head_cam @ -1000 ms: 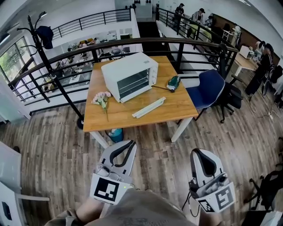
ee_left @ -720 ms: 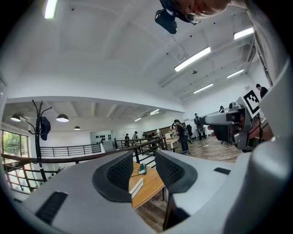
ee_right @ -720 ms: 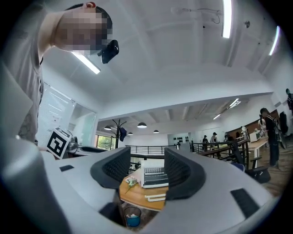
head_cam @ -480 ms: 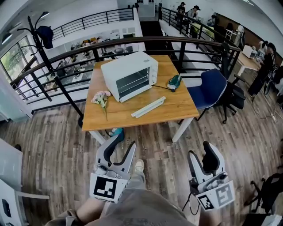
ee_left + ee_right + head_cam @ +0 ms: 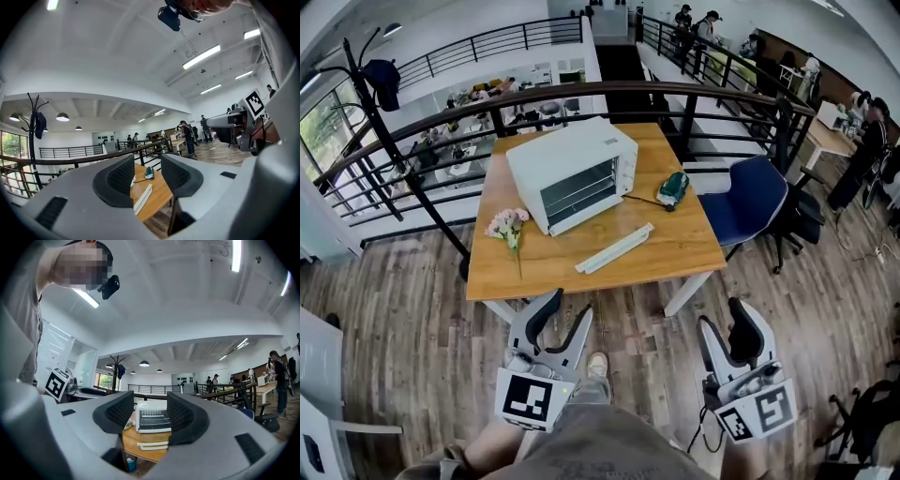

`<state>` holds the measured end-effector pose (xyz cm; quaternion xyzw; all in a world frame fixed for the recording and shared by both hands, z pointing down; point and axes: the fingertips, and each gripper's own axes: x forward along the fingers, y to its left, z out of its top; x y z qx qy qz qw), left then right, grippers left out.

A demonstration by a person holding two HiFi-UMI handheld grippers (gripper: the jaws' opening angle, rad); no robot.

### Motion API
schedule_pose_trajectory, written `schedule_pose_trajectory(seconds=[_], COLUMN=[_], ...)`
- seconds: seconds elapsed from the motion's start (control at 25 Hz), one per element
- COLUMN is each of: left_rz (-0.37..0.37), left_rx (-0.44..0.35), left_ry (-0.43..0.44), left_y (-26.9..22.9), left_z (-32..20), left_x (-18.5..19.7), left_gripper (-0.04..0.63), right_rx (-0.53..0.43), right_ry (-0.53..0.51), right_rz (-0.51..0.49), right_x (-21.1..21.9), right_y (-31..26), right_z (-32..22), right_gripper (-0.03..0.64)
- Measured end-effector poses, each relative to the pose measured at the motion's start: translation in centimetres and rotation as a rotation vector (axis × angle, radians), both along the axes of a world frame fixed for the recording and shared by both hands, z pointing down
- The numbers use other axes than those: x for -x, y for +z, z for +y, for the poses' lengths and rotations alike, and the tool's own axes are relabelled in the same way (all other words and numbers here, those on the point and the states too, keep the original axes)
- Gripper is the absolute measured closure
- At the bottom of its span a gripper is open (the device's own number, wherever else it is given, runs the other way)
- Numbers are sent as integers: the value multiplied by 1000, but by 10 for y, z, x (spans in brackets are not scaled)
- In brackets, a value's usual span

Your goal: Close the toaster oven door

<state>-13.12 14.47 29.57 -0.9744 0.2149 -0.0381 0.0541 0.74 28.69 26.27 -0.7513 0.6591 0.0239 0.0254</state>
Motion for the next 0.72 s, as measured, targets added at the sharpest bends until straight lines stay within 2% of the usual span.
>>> schedule_pose_trajectory(seconds=[0.36, 0.52, 0.72], left_rz=[-82, -164, -233], left_rx=[49, 66, 122], left_ry=[-17, -16, -20], left_y=[28, 62, 111], left_z=[-93, -135, -181], left_x=[-43, -61, -80], left_gripper=[414, 414, 414], right_rx=[112, 175, 289], right_ry=[-10, -20, -6], right_rz=[-41, -78, -82], right_x=[-53, -75, -105], right_y=[30, 55, 104], right_z=[-102, -149, -202], right_gripper=[388, 388, 388])
